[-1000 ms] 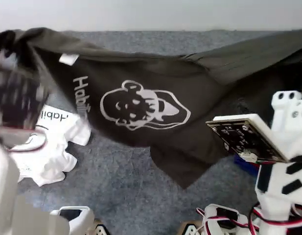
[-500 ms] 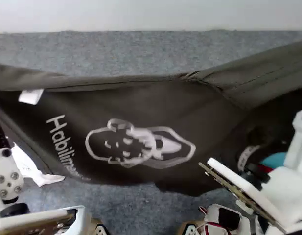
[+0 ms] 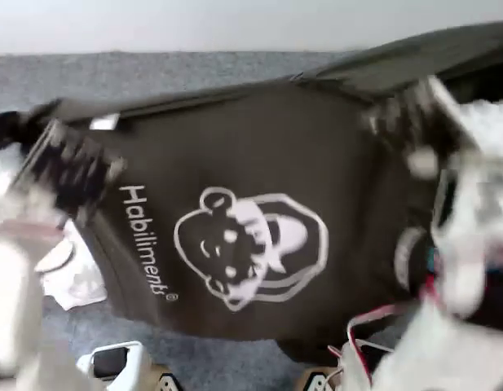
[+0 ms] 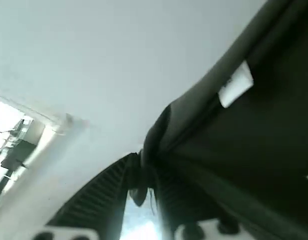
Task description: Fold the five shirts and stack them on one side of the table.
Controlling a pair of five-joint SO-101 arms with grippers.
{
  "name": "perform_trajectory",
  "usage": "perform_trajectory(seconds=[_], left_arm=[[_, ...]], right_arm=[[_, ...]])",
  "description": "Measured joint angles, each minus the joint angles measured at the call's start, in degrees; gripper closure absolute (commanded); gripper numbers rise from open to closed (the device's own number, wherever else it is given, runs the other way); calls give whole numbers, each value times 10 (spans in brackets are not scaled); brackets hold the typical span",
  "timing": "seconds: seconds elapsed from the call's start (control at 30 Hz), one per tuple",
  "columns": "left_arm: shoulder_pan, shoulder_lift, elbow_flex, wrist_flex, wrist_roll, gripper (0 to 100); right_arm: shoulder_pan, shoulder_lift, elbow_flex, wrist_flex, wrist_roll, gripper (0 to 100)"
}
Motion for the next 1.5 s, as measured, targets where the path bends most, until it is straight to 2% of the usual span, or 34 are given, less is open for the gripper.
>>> perform_trajectory(seconds=[0.13,0.27,0.33,0.47,0.63,0.73,0.87,1.1,1.3,1.5], left_arm=[[11,7,200,-110,0,985],[24,33,382,-293,0,985],[30,76,432,-378,0,985],[40,193,426,-497,0,985],[44,367,306,-523,0,985],[46,459,213,-523,0,985],[51,553,86,-473,0,985],[55,655,-79,-352,0,985],[55,676,-142,-194,0,983],[55,676,-149,-29,0,983]], right_arm=[[-46,72,84,-11,0,990],[-67,144,149,-96,-11,990],[-71,182,171,-149,-15,990],[-74,265,183,-252,-16,990],[-74,368,184,-396,-13,990],[-81,405,184,-479,15,990],[-90,428,184,-567,51,990],[-99,443,184,-609,79,990],[-99,443,184,-502,61,990],[-96,439,184,-299,16,990]])
